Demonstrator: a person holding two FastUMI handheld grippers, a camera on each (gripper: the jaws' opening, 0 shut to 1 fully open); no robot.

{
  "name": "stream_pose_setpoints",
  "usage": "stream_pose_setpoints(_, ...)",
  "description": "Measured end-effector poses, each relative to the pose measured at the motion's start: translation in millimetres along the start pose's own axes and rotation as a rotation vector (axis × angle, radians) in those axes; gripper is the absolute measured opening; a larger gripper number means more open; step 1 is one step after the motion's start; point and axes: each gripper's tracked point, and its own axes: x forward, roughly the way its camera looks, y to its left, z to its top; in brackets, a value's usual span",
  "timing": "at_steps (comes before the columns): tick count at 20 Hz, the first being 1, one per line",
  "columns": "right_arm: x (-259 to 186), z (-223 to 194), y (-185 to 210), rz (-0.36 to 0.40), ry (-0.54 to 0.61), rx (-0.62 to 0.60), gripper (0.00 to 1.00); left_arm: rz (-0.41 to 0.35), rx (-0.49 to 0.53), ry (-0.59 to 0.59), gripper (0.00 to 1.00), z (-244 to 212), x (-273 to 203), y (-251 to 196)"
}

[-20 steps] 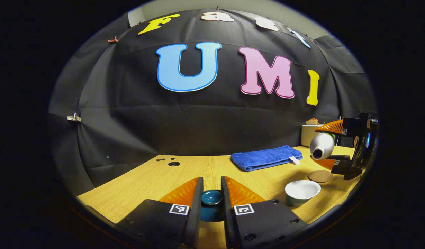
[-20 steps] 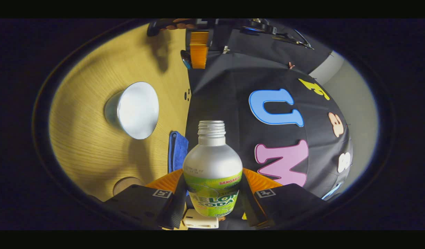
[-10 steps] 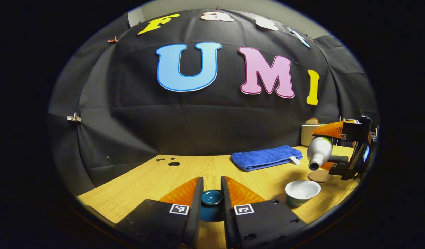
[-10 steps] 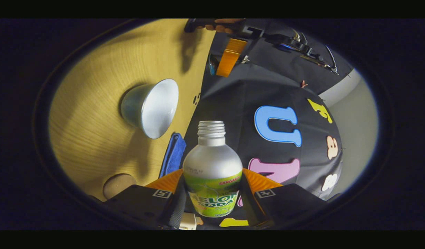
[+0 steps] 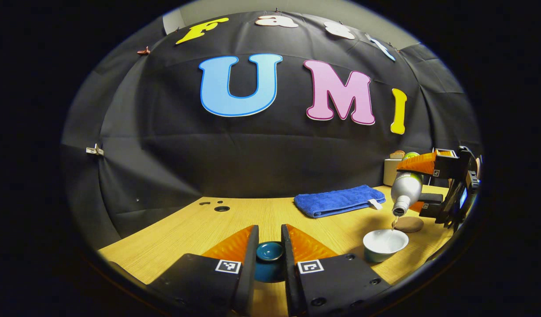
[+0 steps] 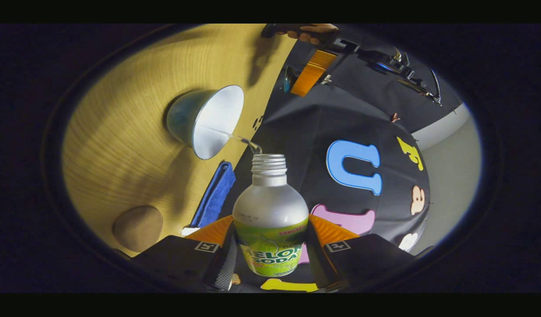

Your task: Open the teacup lid with one hand, grasp the water bottle and pour water into the teacup with the other hand; after pouring, place the water bottle on the coaster and then close the teacup lid.

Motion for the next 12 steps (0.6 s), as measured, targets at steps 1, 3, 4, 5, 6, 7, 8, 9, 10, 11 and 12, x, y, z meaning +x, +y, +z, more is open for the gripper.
stream_pose_setpoints(1, 0.1, 0.6, -1.3, -0.005, -0.005, -0.017, 0.72, 0.0, -0.001, 0.0, 0.33, -0.3, 0.2, -0.2)
stream_pose_setpoints(3, 0.4, 1.9, -2.2, -0.009, -0.015, -0.042, 0.72, 0.001, -0.001, -0.001, 0.33, 0.2, -0.2, -0.2)
stream_pose_setpoints(4, 0.0, 1.8, -2.2, -0.009, -0.018, -0.049, 0.72, 0.001, -0.002, -0.001, 0.33, 0.5, 0.0, -0.2)
stream_pose_setpoints(5, 0.6, 2.3, -3.4, -0.011, -0.02, -0.06, 0.72, 0.001, -0.002, -0.001, 0.33, 0.0, 0.1, 0.2)
stream_pose_setpoints(6, 1.3, 2.4, -5.3, -0.018, -0.023, -0.076, 0.72, 0.001, -0.002, -0.001, 0.33, 0.1, 0.0, 0.3)
stream_pose_setpoints(7, 2.6, 2.8, -6.2, -0.018, -0.027, -0.09, 0.72, 0.001, -0.002, -0.001, 0.33, 0.0, -0.4, 0.4)
stream_pose_setpoints(8, 2.6, 3.4, -6.1, -0.017, -0.03, -0.101, 0.72, 0.002, -0.002, -0.001, 0.33, 0.2, -0.4, 0.5)
stream_pose_setpoints(9, 3.1, 3.7, -7.7, -0.019, -0.034, -0.109, 0.72, 0.001, -0.002, -0.001, 0.33, 0.3, 0.1, -0.1)
stream_pose_setpoints(10, 2.1, 4.0, -9.1, -0.024, -0.037, -0.113, 0.72, 0.001, -0.001, -0.001, 0.33, 0.5, 0.3, -0.5)
stream_pose_setpoints(11, 2.4, 4.8, -10.0, -0.025, -0.041, -0.114, 0.72, 0.001, -0.001, 0.0, 0.33, -0.3, -0.2, -0.2)
stream_pose_setpoints(12, 2.4, 5.5, -11.3, -0.029, -0.044, -0.122, 0.72, 0.001, -0.001, -0.001, 0.33, 0.3, -0.1, -0.4)
